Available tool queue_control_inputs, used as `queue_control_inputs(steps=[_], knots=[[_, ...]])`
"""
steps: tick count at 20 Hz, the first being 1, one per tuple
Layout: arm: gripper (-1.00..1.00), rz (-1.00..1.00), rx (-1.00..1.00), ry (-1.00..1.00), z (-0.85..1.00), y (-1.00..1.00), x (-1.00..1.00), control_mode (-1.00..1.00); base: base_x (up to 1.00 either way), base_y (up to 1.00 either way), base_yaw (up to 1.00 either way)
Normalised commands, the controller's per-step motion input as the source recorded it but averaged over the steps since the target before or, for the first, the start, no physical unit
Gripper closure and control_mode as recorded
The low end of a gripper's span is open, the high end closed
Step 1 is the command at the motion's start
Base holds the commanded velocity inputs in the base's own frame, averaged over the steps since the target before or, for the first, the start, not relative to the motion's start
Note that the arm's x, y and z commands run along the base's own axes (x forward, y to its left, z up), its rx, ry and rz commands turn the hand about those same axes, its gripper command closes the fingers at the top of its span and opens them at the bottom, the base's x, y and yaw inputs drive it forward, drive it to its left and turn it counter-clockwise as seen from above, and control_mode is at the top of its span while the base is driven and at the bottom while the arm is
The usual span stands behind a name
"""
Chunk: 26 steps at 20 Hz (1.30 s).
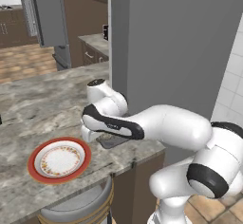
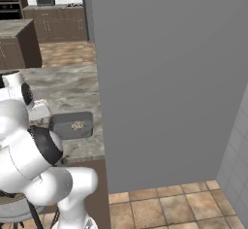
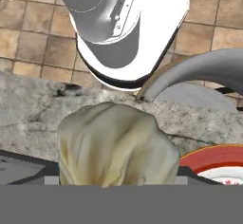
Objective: Place two dumplings into each of the tupperware containers and then place the containers in the fridge.
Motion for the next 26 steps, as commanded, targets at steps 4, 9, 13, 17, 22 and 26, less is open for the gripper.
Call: queue_control_inputs(steps=[4, 9, 13, 17, 22, 26], knots=[[1.0, -0.27, 0.17, 0.0, 0.0, -0.89, 0.61, -1.0, 0.0, 0.0, 0.0], [1.0, -0.12, 0.06, 0.02, 0.04, -0.44, 0.92, -1.0, 0.0, 0.0, 0.0], [1.0, -0.05, 0.0, 0.0, 0.0, -0.05, 0.9, -1.0, 0.0, 0.0, 0.0], [1.0, -0.03, 0.0, 0.0, -0.04, 0.05, 0.47, -1.0, 0.0, 0.0, 0.0], [1.0, -0.02, -0.01, -0.03, -0.34, 0.19, 0.13, -1.0, 0.0, 0.0, 0.0], [1.0, 0.0, -0.01, -0.07, -0.51, 0.05, 0.12, -1.0, 0.0, 0.0, 0.0]])
